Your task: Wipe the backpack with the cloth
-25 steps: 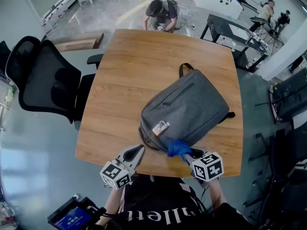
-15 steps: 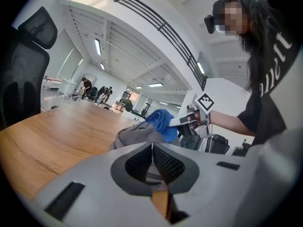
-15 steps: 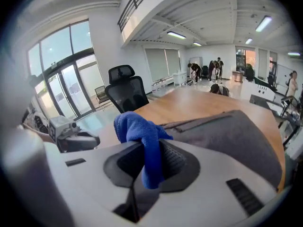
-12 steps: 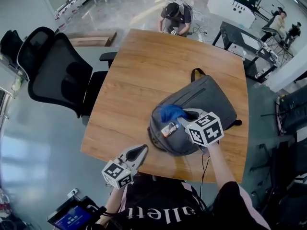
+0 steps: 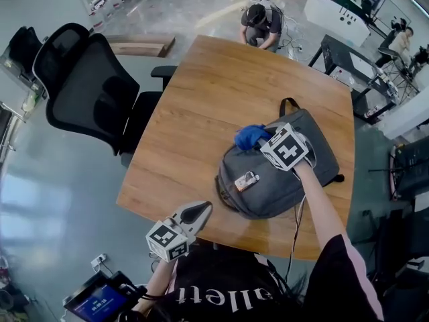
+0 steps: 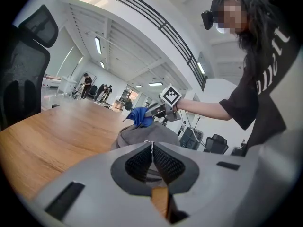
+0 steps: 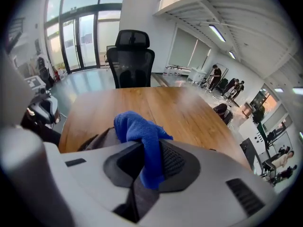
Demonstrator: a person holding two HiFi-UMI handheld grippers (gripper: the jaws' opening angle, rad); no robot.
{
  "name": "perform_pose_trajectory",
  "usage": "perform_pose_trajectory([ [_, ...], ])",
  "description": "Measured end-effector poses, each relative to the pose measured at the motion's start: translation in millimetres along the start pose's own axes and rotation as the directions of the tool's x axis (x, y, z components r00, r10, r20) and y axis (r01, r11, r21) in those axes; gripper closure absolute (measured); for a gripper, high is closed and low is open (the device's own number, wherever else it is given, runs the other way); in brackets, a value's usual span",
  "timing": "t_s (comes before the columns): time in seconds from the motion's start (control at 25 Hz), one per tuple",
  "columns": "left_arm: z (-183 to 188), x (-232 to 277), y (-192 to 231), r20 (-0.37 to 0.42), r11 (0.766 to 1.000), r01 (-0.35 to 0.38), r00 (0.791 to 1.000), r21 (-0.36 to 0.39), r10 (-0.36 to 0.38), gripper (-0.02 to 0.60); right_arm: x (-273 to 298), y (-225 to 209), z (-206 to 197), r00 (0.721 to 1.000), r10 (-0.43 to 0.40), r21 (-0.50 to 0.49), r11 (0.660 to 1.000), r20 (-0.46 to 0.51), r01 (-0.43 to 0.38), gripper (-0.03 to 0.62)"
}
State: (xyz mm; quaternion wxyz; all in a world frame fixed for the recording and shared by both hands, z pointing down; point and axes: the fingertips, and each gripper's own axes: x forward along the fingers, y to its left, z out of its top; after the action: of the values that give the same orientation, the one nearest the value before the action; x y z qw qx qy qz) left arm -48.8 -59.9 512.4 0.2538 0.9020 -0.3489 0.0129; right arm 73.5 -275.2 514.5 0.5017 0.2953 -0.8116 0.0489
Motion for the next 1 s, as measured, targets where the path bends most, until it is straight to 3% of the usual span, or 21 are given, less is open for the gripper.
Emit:
perform_pose_trajectory([
  [0.32, -3.5, -10.6, 6.4, 0.008, 0.999, -0.053, 0.999, -0.01, 0.054, 0.584, -23.3, 26.2, -34.1, 0.999, 0.043, -0.002, 0.999, 0.019, -0.043, 0.516],
  [0.56, -11.4, 6.2, -19.1, 0.013, 0.999, -0.054, 0.998, 0.002, 0.054, 0.584, -60.8, 42.0, -87.1, 0.999, 0.03, -0.014, 0.999, 0.02, -0.03, 0.516],
  [1.0, -13.5, 15.5, -36.3, 0.019, 0.999, -0.042, 0.999, 0.026, 0.041, 0.584, -89.0, 106.4, -168.9, 0.997, 0.065, 0.191, 0.979, 0.051, -0.074, 0.516],
])
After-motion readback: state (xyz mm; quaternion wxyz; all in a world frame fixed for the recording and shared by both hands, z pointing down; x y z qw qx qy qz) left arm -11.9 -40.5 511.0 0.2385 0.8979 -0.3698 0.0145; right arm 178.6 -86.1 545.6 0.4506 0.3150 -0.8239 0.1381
